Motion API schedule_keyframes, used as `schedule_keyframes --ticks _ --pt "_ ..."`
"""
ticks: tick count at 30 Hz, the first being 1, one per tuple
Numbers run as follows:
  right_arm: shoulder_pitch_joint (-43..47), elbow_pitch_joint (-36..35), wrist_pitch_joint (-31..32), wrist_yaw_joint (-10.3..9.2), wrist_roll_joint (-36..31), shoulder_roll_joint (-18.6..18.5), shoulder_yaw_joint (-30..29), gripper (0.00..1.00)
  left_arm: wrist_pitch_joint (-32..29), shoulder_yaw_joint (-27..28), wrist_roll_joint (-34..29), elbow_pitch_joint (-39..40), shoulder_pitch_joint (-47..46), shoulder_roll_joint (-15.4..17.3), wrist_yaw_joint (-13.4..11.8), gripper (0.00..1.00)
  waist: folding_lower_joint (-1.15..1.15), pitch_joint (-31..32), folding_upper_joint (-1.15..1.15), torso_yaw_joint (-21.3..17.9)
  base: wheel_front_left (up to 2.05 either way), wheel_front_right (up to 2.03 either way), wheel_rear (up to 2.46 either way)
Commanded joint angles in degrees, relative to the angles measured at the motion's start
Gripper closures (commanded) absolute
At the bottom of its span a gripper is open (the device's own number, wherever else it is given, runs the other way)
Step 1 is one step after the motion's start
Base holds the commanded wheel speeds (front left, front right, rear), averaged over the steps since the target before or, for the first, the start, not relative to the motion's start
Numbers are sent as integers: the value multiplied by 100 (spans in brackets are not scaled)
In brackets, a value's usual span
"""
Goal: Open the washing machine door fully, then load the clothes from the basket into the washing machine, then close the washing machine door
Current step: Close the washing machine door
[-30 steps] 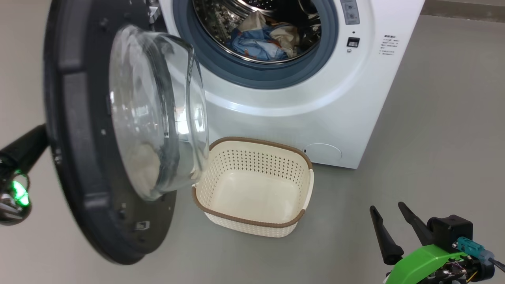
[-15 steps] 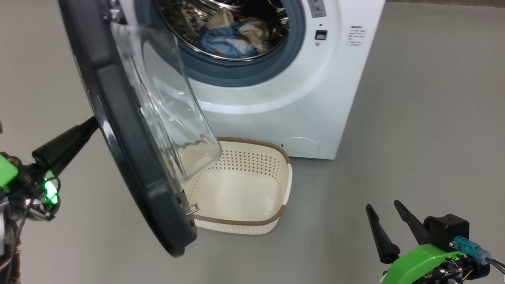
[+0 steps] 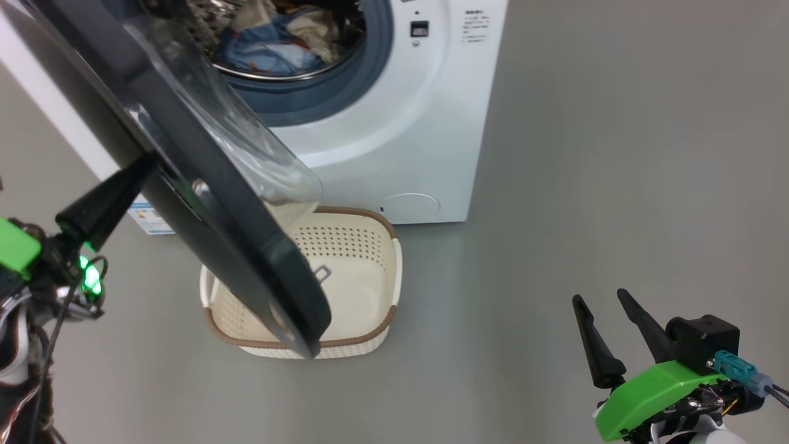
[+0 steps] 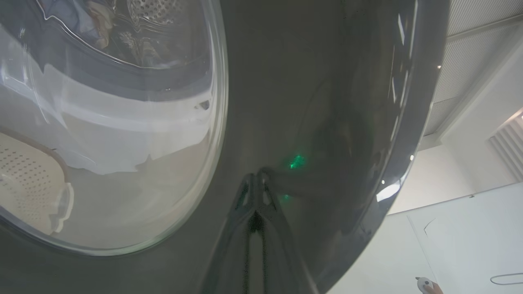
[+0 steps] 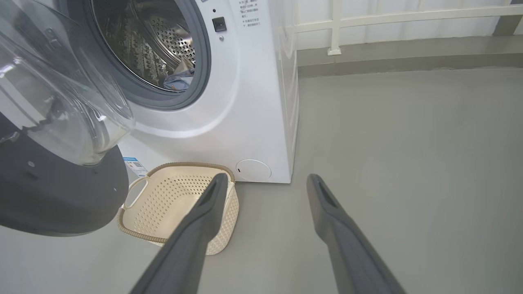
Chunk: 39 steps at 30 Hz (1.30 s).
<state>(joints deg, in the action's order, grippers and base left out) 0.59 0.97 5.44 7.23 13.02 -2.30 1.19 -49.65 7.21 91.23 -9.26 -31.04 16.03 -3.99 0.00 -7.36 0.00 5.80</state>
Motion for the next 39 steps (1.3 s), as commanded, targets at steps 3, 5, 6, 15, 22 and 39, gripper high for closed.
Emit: schedule_keyframes --ticks 3,5,6,15,22,39 --pt "-262 -82 -112 25 41 -58 121 0 277 162 -144 2 -443 44 136 100 0 -225 0 -332 0 0 0" --pt "-299 -57 -139 25 57 -58 131 0 464 180 -203 -113 -563 -50 201 100 0 -260 0 -411 0 0 0" --pt "-317 -42 -152 25 60 -58 136 0 560 183 -244 -179 -621 -91 236 100 0 -269 0 -449 0 0 0" --pt "-434 34 -208 25 84 -58 161 0 1137 161 -478 -830 -1098 -372 536 100 0 -345 0 -697 0 0 0" --pt "-418 51 -220 25 48 -58 78 0 1281 172 -540 -1250 -1248 -409 729 100 0 -332 0 -776 0 0 0" --pt "-264 50 -248 25 -6 -58 -357 0 3341 -23 -2369 -1310 -702 -178 481 100 0 49 0 -499 0 0 0"
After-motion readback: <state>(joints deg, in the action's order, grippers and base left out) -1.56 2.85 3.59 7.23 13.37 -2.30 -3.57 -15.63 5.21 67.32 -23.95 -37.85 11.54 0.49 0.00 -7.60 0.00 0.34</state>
